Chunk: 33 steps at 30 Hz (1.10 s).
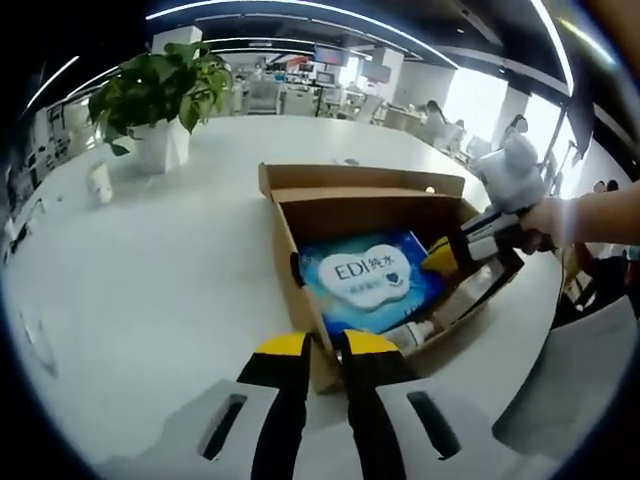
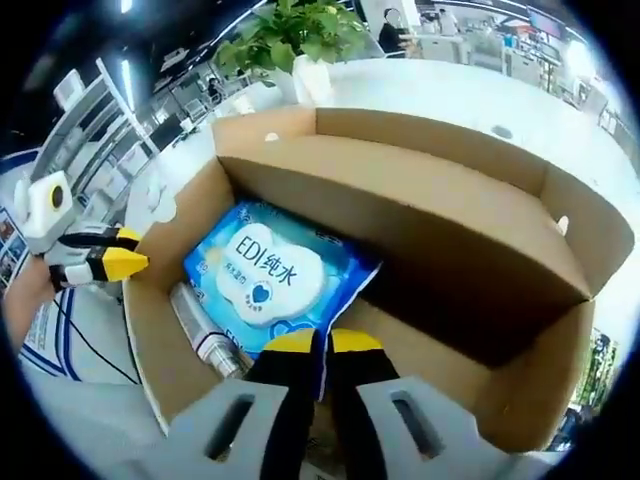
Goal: Operate the shoe box by opening the lid, removing the specified soft item, and placing it in the target area until the item is outside and the box remains undamaged.
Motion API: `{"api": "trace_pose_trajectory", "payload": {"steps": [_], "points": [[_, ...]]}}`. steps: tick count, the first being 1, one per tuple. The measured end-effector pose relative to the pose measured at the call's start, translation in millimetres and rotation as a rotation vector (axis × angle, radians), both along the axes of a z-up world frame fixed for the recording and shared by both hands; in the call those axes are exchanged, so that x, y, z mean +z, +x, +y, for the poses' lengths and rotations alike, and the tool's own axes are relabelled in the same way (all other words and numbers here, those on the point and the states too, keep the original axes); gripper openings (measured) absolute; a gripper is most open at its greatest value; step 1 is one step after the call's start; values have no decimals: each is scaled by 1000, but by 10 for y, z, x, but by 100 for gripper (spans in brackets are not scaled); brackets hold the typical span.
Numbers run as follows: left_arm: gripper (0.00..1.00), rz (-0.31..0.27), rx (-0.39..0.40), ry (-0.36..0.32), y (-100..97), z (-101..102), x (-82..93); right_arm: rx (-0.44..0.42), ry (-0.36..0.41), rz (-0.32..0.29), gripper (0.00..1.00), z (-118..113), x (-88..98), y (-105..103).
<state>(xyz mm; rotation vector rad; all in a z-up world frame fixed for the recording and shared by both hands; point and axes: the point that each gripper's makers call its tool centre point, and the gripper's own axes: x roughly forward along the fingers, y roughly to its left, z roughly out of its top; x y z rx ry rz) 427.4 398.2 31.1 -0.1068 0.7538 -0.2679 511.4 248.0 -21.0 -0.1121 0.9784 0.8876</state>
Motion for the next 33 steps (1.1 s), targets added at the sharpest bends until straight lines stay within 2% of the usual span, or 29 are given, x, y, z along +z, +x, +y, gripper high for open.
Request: {"api": "trace_pose_trajectory", "payload": {"steps": [4,15,22,24,27,33], "points": [[11,9,7,-3,-4,0,-5,-1,-23,-24,1,-105,30,22],[11,37,-14,30,-10,-4,-10,-32,-50,-33,1,-339,40,61],[11,62,-37,58,3,-11,-2,-27,-50,-38,1,-322,55,63],[11,49,-31,81,34,11,49,-27,-48,-38,1,-322,58,60],[18,24,-25,84,93,-3,172,-28,-44,-37,1,-324,61,60],[23,-18,-81,144,276,-106,352,-23,-45,-45,1,-326,55,60]]}}
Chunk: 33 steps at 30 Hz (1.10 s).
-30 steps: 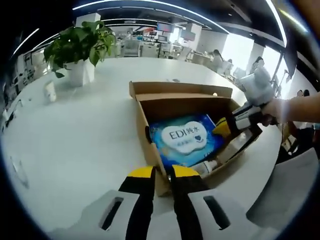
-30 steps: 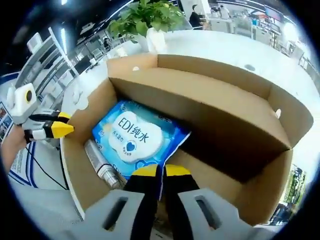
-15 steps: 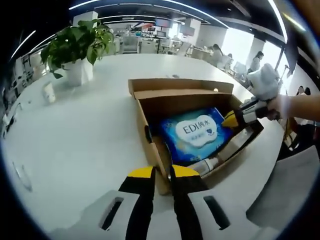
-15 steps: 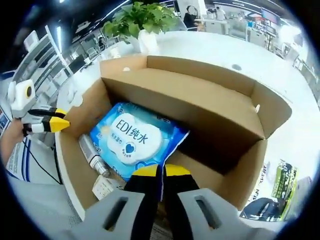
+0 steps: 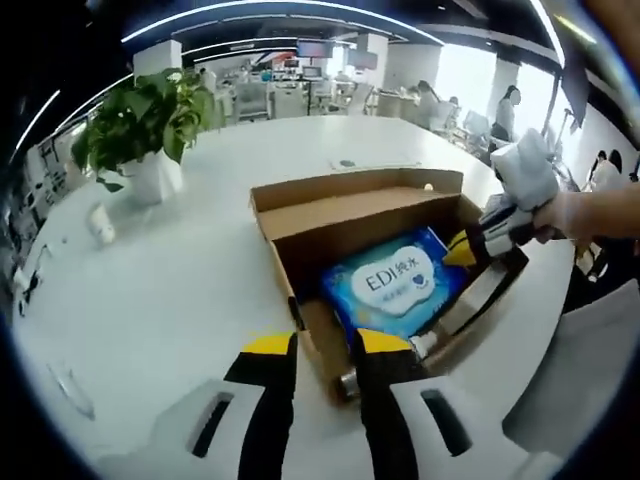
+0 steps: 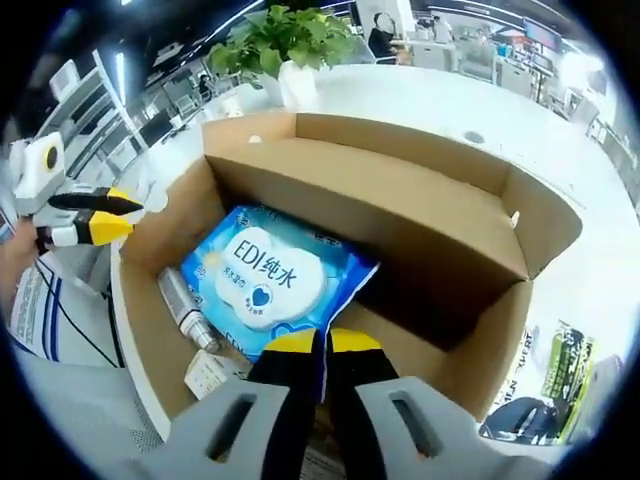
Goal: Operate the shoe box by opening the lid, removing the specified soft item, and placing it in the target area until the item is outside and the box remains undamaged.
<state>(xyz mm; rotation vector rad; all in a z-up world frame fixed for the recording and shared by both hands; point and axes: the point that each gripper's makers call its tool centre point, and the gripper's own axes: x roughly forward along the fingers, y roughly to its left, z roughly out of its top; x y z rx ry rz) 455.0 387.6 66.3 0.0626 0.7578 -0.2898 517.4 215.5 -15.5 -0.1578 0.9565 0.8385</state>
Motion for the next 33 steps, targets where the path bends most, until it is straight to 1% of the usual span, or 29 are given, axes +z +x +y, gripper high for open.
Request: {"api": "trace_pose_trajectory", "payload": {"steps": [3,7,8,11,14,16,20,24,26,28,29,30,31,32,33], "points": [[23,-4,-30,5,81,-95,25,4,0,-3,1,-2,1,2],[23,14,-76,16,196,-256,-40,7,-1,-7,1,-4,3,3],[23,23,-81,15,214,-282,-66,10,-2,-9,1,-4,1,4],[26,75,-90,6,264,-373,-195,12,-4,-8,1,-8,-4,11],[26,120,-90,2,290,-422,-297,14,-5,-9,1,-7,-1,6],[26,138,-89,-4,314,-450,-343,19,-7,-12,1,-8,-1,3],[26,171,-86,-11,320,-477,-414,21,-9,-15,1,-10,-2,5],[26,206,-66,-5,321,-439,-508,23,-9,-15,1,-10,-1,-3],[25,238,-51,-8,307,-420,-572,24,-9,-17,1,-9,-1,-1],[24,255,-37,9,307,-395,-623,25,-9,-18,1,-7,-1,0],[23,254,-38,19,313,-399,-636,26,-9,-20,1,-6,0,-1],[23,258,-51,40,311,-399,-670,27,-9,-21,1,-5,0,-2],[23,277,-44,58,291,-373,-703,30,-10,-22,1,-5,-1,-1],[22,284,-38,73,287,-349,-726,32,-11,-22,2,-5,-1,-3],[20,289,-40,68,287,-358,-753,34,-10,-23,2,-3,0,-4]]}}
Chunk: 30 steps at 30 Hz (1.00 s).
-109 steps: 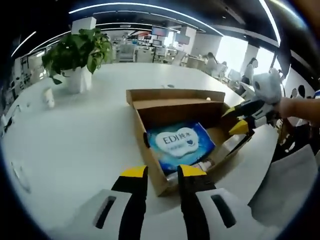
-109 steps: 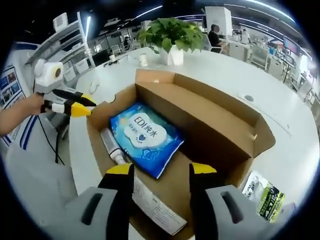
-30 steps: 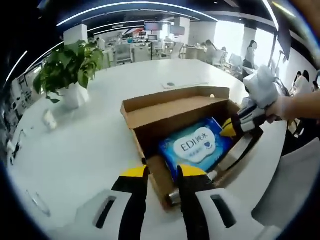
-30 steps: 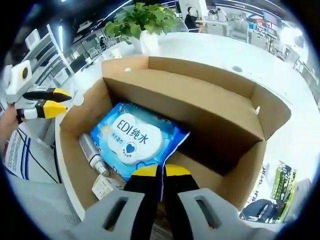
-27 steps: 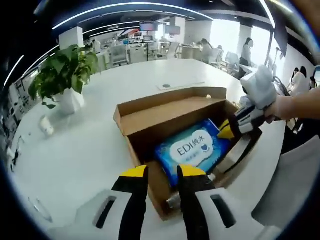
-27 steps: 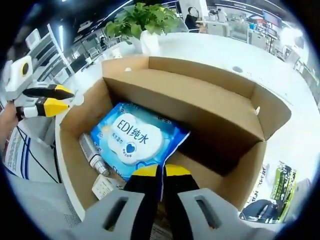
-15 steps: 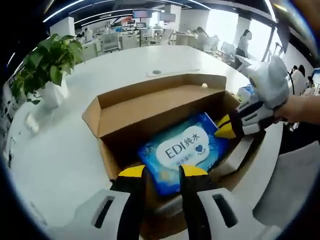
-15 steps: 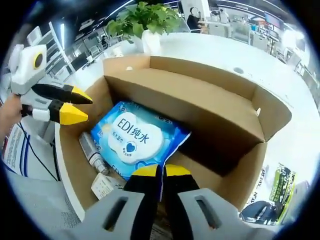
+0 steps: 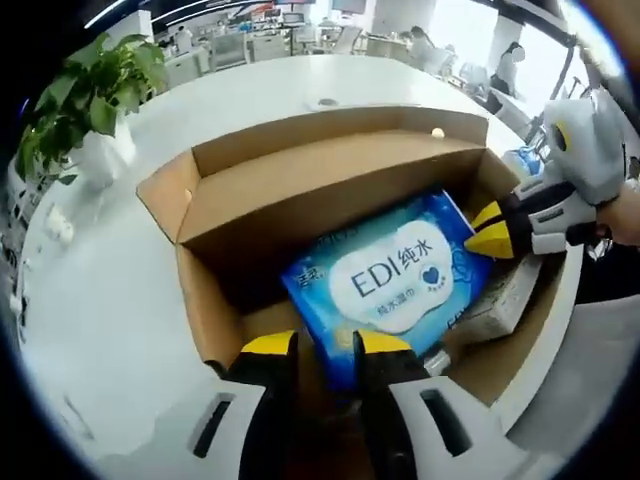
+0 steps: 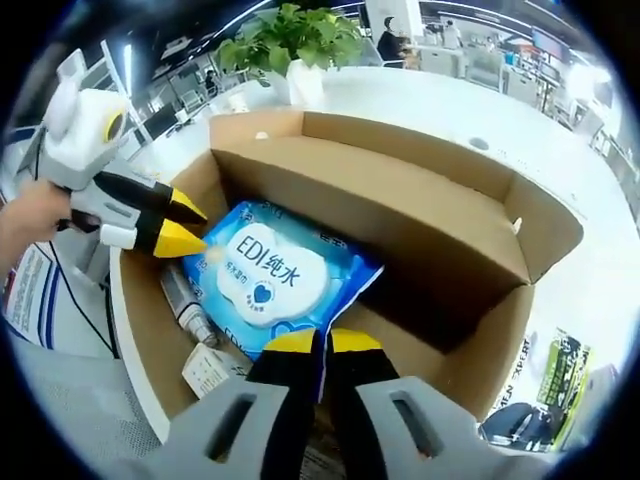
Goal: Operate the shoe box by opening the lid, removing the specified soft item, and placing it in the target area until the item is outside and the box remains undamaged.
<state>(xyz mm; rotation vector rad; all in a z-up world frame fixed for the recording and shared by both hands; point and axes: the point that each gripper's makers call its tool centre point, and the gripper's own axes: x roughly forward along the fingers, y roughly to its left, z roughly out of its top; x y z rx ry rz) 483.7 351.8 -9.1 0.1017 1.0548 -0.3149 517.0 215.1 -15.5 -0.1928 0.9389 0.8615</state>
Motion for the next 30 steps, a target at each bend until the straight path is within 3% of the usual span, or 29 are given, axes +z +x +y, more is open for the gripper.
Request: {"api": "trace_pose_trajectory", "payload": {"steps": [18,26,30], "points": [[14,38,2,2,61,-65,-193,-20,29,1,1,13,28,-22],[4,26,35,-32,112,-44,-164,-54,82,24,0,14,85,-46],[0,6,48,-46,126,-33,-120,-30,94,-5,0,35,149,-65]]}}
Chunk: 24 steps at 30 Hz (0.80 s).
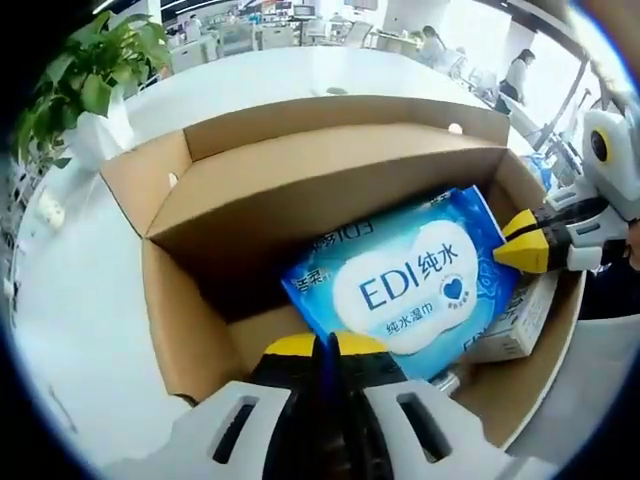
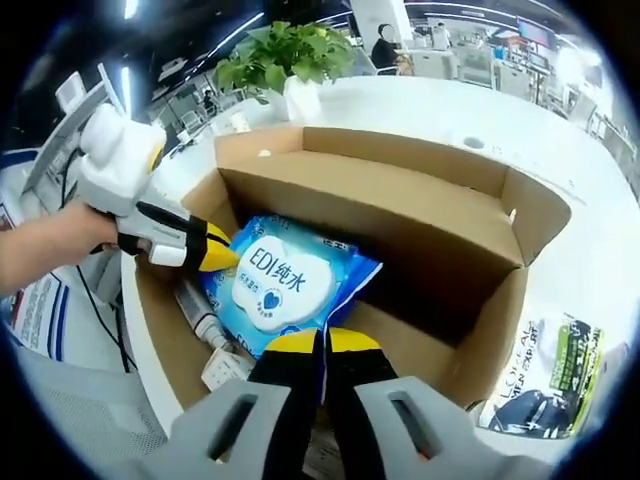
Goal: Operate the shoe box by opening the lid, removing the specified soft item, and placing it in the target area until the item is outside and the box remains undamaged.
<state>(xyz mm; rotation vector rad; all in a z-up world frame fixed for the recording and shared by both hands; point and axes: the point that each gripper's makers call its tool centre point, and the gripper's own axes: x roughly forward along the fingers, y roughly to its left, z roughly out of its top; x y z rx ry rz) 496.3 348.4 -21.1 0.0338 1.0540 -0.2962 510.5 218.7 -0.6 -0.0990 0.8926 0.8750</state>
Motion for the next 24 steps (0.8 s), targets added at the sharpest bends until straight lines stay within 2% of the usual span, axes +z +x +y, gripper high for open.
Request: {"api": "trace_pose_trajectory", "payload": {"steps": [4,7,8,13,24], "points": [[0,12,32,-39,-48,-20,29,12,-8,-39,0,-19,17,13],[0,-7,49,-59,-85,-41,61,4,-8,-56,0,-42,37,26],[0,-13,61,-69,-94,-45,78,5,-4,-81,0,-44,70,42],[0,-55,87,-87,-136,-42,172,28,0,-132,0,-46,145,53],[0,-139,111,-85,-154,30,438,19,45,-164,0,5,339,43]]}}
